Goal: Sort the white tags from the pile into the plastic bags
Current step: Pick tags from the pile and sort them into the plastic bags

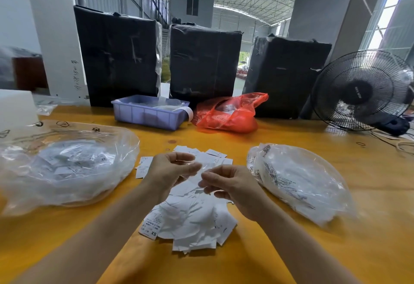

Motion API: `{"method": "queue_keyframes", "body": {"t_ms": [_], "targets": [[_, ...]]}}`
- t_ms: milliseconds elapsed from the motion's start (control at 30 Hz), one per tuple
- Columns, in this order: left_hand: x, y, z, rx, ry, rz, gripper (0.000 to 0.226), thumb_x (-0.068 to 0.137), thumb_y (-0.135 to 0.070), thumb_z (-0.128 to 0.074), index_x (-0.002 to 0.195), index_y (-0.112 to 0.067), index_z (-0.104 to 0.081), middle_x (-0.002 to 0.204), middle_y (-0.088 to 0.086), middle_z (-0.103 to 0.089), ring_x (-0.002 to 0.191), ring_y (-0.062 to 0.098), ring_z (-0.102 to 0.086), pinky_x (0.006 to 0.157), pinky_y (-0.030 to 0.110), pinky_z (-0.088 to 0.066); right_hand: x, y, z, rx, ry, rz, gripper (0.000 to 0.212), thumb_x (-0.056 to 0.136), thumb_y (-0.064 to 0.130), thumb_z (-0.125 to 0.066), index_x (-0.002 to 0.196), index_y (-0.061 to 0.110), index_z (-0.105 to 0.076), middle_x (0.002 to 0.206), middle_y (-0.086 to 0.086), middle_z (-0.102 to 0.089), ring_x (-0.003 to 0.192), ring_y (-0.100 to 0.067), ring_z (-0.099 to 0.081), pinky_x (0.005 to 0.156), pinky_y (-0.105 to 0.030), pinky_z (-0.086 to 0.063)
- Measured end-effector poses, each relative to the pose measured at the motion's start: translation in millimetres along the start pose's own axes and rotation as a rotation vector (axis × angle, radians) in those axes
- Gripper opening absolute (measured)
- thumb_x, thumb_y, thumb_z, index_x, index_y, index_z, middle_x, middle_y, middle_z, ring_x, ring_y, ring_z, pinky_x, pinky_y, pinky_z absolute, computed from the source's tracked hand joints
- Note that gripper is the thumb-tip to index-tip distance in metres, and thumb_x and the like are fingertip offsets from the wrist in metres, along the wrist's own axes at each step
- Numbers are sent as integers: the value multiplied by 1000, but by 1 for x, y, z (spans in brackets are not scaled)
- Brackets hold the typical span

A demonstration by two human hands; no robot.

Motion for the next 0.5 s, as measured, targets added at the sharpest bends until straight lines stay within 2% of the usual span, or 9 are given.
{"method": "queue_keyframes", "body": {"t_ms": [67,167,267,333,433,500], "targets": [[0,2,0,-2,1,1,39,52,-12,-80,88,-6,-65,61,3,-67,54,9,-63,56,19,-49,1,-1,2,41,-30,3,7,82,20,-71,83,13,-70,81,-7,-74,69,-13,-68,58,-16,-48],[-1,2,-2,-31,5,-4,37,58,-19,-79,88,-4,-65,64,4,-71,53,9,-64,53,18,-50,2,-4,6,94,-59,-24,4,84,12,-68,83,9,-69,79,-8,-74,67,-15,-67,57,-17,-49],[-1,3,-7,-106,15,29,49,55,-30,-76,94,-5,-64,76,6,-74,63,9,-68,61,22,-50,5,-8,6,276,-110,-77,3,85,7,-65,83,6,-67,75,-8,-73,63,-14,-66,55,-19,-50],[-2,6,-10,-147,72,98,55,53,-23,-78,102,-5,-61,83,9,-73,72,14,-69,64,23,-52,6,-11,6,405,-158,-97,2,84,5,-65,83,6,-66,73,-8,-72,60,-14,-66,54,-20,-50],[-7,13,-16,-117,139,167,44,59,-14,-76,100,-4,-66,82,11,-72,73,17,-69,70,24,-52,6,-12,7,453,-192,-91,4,82,2,-66,81,6,-66,70,-8,-71,58,-14,-66,53,-20,-51],[-5,15,-17,-227,95,151,30,68,-14,-71,96,-5,-68,83,9,-74,71,15,-70,73,24,-50,6,-12,6,417,-186,-89,7,82,0,-66,80,7,-64,72,-9,-72,58,-15,-66,53,-20,-50]]}}
Point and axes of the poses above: each hand's wrist, its own x-axis towards the middle knuckle, its own z-axis out of the back of the hand, y = z × x, the point moved 5 cm from there along x, towards the middle knuckle
